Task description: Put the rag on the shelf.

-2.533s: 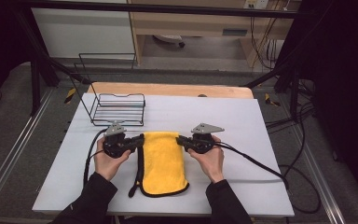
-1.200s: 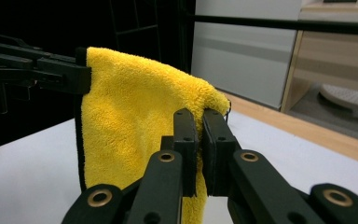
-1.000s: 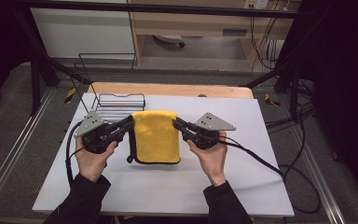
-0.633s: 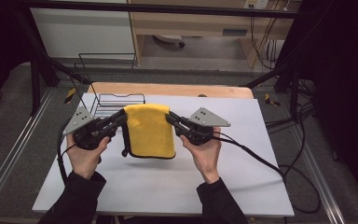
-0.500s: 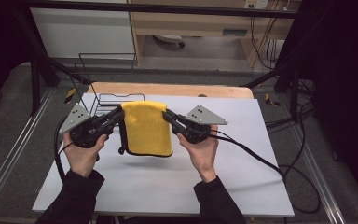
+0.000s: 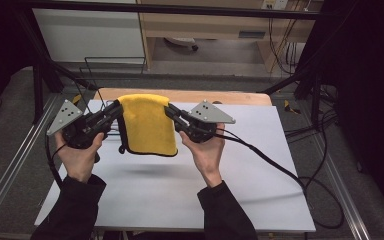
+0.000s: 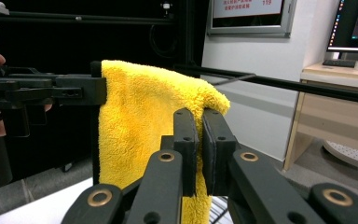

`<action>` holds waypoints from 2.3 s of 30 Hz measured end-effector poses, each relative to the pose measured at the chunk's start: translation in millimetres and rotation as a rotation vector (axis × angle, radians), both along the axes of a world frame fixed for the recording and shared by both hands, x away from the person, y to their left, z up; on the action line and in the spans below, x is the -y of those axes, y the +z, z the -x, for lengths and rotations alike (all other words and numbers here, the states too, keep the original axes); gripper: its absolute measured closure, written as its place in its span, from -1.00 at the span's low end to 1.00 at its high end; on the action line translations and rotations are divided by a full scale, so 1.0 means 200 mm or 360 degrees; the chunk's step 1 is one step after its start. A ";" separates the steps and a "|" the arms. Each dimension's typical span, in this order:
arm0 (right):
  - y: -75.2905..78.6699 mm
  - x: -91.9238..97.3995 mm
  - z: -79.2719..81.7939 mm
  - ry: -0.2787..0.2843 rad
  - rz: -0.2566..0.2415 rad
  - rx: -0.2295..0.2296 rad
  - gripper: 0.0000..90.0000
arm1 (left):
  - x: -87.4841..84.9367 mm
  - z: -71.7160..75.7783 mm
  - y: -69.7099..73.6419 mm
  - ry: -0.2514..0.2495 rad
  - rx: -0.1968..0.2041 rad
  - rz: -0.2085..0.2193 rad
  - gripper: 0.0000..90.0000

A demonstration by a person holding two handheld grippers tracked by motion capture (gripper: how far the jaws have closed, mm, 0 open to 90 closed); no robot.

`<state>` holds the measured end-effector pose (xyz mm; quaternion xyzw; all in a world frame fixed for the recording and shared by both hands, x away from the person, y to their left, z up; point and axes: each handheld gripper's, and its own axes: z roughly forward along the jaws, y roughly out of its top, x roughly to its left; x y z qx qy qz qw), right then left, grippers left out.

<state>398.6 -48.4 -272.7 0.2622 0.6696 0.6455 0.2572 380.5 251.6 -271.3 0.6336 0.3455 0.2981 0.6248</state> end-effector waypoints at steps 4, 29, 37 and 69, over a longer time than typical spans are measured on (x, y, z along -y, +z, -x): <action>0.03 -0.04 -0.02 -0.0004 -0.0021 0.0013 0.90 | -0.03 -0.02 0.03 0.0014 0.0018 0.0025 0.75; 0.29 -0.27 -0.14 -0.0014 -0.0083 0.0193 0.90 | -0.21 -0.10 0.27 0.0122 0.0196 0.0107 0.75; 0.37 -0.34 -0.17 -0.0017 -0.0083 0.0240 0.90 | -0.26 -0.13 0.35 0.0138 0.0228 0.0115 0.75; 0.66 -0.56 -0.37 -0.0033 -0.0100 0.0333 0.91 | -0.42 -0.32 0.63 0.0268 0.0312 0.0125 0.75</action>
